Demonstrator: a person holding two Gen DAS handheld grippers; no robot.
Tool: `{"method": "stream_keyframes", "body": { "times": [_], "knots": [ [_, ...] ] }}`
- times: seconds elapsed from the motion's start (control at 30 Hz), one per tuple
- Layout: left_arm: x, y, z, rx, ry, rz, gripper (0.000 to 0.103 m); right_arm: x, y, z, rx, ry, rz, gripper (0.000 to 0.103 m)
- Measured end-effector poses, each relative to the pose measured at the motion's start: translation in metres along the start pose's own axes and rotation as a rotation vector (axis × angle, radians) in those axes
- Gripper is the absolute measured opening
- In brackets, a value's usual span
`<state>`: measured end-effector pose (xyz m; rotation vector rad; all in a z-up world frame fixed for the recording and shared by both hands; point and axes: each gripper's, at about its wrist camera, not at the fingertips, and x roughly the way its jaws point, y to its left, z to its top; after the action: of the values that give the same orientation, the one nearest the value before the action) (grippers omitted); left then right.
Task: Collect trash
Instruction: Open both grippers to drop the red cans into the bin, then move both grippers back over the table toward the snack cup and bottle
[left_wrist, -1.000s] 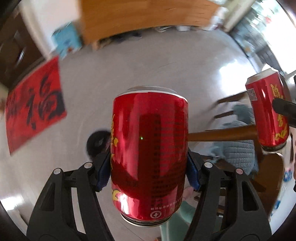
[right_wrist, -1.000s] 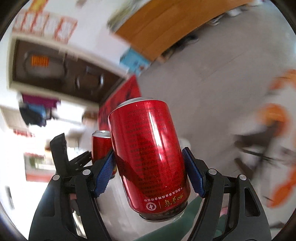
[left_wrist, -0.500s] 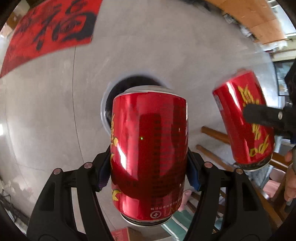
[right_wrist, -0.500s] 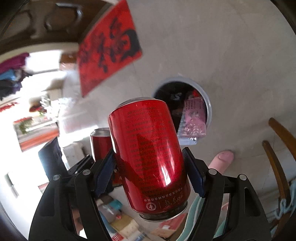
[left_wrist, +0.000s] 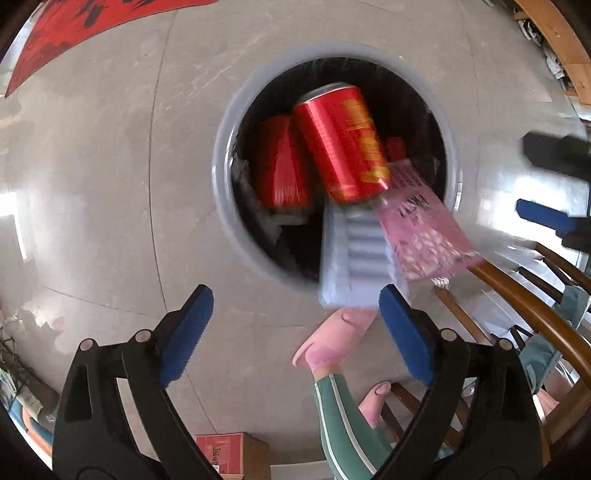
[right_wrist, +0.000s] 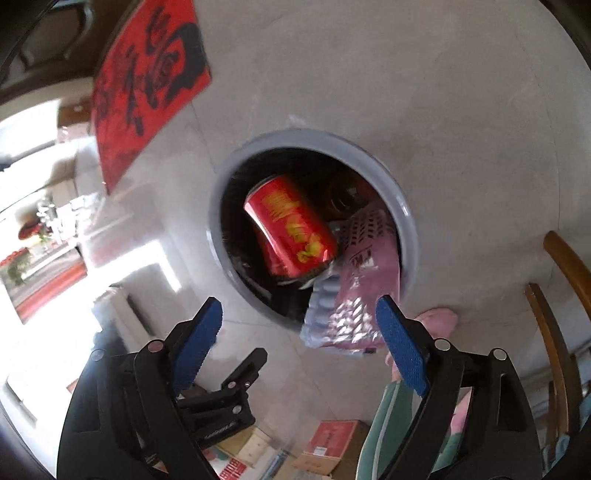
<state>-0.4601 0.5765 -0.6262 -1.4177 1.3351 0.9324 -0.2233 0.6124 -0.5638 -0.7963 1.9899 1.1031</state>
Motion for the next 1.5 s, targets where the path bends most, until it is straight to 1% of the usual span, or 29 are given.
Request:
{"method": "stream_keyframes", "body": {
  "times": [0.1, 0.17, 0.23, 0.3, 0.33, 0.4, 0.47, 0.5, 0.57, 0.6, 0.63, 0.7, 0.73, 0.77, 0.8, 0.83, 0.87, 0.9, 0.97, 1.0, 1.07, 1.1, 1.17, 1.27, 1.3, 1.4, 1.47, 1.5],
  "knots": [
    [-0.029, 0.001, -0.025, -0.022, -0.042, -0.020, 0.089, -0.044, -0.002, -0.018, -0.027, -0.051, 0.018, 0.085],
    [-0.055, -0.001, -0.040, -0.035, -0.083, -0.030, 0.089, -0.081, 0.001, -0.032, -0.045, -0.092, 0.043, 0.085],
    [-0.091, -0.004, -0.050, -0.030, -0.142, -0.034, 0.089, -0.112, 0.009, -0.041, -0.075, -0.134, 0.060, 0.085],
    [-0.123, -0.011, -0.060, -0.024, -0.184, -0.044, 0.089, -0.153, 0.020, -0.058, -0.105, -0.182, 0.093, 0.085],
    [-0.144, -0.019, -0.065, -0.012, -0.209, -0.059, 0.089, -0.168, 0.023, -0.066, -0.115, -0.195, 0.109, 0.085],
    [-0.181, -0.034, -0.071, 0.020, -0.251, -0.063, 0.089, -0.207, 0.028, -0.087, -0.130, -0.239, 0.154, 0.085],
    [-0.220, -0.057, -0.079, 0.072, -0.299, -0.070, 0.089, -0.259, 0.033, -0.120, -0.156, -0.306, 0.210, 0.085],
    [-0.243, -0.072, -0.084, 0.104, -0.330, -0.060, 0.089, -0.275, 0.034, -0.130, -0.163, -0.335, 0.221, 0.085],
    [-0.285, -0.105, -0.098, 0.187, -0.389, -0.054, 0.091, -0.326, 0.034, -0.166, -0.191, -0.423, 0.242, 0.085],
    [-0.303, -0.122, -0.108, 0.226, -0.420, -0.036, 0.093, -0.353, 0.030, -0.187, -0.196, -0.470, 0.250, 0.085],
    [-0.315, -0.134, -0.114, 0.258, -0.441, -0.024, 0.095, -0.379, 0.024, -0.208, -0.191, -0.517, 0.249, 0.085],
    [-0.346, -0.170, -0.136, 0.347, -0.493, -0.015, 0.095, -0.423, 0.011, -0.243, -0.187, -0.605, 0.211, 0.085],
    [-0.361, -0.191, -0.150, 0.396, -0.519, -0.016, 0.096, -0.455, -0.003, -0.273, -0.183, -0.680, 0.192, 0.086],
    [-0.369, -0.207, -0.159, 0.433, -0.531, -0.018, 0.096, -0.472, -0.014, -0.290, -0.173, -0.716, 0.189, 0.086],
    [-0.382, -0.232, -0.175, 0.503, -0.548, -0.026, 0.096, -0.490, -0.028, -0.311, -0.154, -0.759, 0.186, 0.088],
    [-0.390, -0.251, -0.187, 0.555, -0.560, -0.030, 0.096, -0.512, -0.050, -0.339, -0.123, -0.818, 0.185, 0.088],
    [-0.400, -0.278, -0.203, 0.622, -0.578, -0.034, 0.096, -0.523, -0.066, -0.358, -0.096, -0.852, 0.177, 0.088],
    [-0.405, -0.294, -0.215, 0.663, -0.589, -0.046, 0.096, -0.539, -0.092, -0.390, -0.047, -0.901, 0.163, 0.088],
    [-0.410, -0.340, -0.244, 0.776, -0.589, -0.089, 0.096, -0.552, -0.134, -0.436, 0.029, -0.966, 0.155, 0.088],
    [-0.411, -0.359, -0.259, 0.823, -0.585, -0.112, 0.096, -0.555, -0.151, -0.453, 0.066, -0.988, 0.147, 0.088],
    [-0.411, -0.397, -0.287, 0.917, -0.570, -0.145, 0.096, -0.557, -0.194, -0.504, 0.160, -1.039, 0.139, 0.088],
    [-0.407, -0.425, -0.309, 0.993, -0.552, -0.163, 0.096, -0.557, -0.220, -0.538, 0.226, -1.075, 0.139, 0.088],
    [-0.400, -0.464, -0.348, 1.098, -0.520, -0.191, 0.096, -0.552, -0.257, -0.586, 0.325, -1.121, 0.135, 0.088],
    [-0.389, -0.509, -0.399, 1.232, -0.476, -0.210, 0.096, -0.535, -0.312, -0.662, 0.488, -1.191, 0.136, 0.088],
    [-0.380, -0.525, -0.420, 1.289, -0.454, -0.218, 0.096, -0.530, -0.322, -0.677, 0.523, -1.204, 0.136, 0.088],
    [-0.358, -0.564, -0.477, 1.423, -0.399, -0.227, 0.096, -0.509, -0.364, -0.755, 0.678, -1.268, 0.131, 0.088],
    [-0.348, -0.583, -0.513, 1.502, -0.369, -0.231, 0.096, -0.496, -0.381, -0.793, 0.751, -1.293, 0.125, 0.088],
    [-0.339, -0.598, -0.538, 1.559, -0.347, -0.232, 0.096, -0.489, -0.390, -0.811, 0.788, -1.301, 0.119, 0.088]
  ]
}}
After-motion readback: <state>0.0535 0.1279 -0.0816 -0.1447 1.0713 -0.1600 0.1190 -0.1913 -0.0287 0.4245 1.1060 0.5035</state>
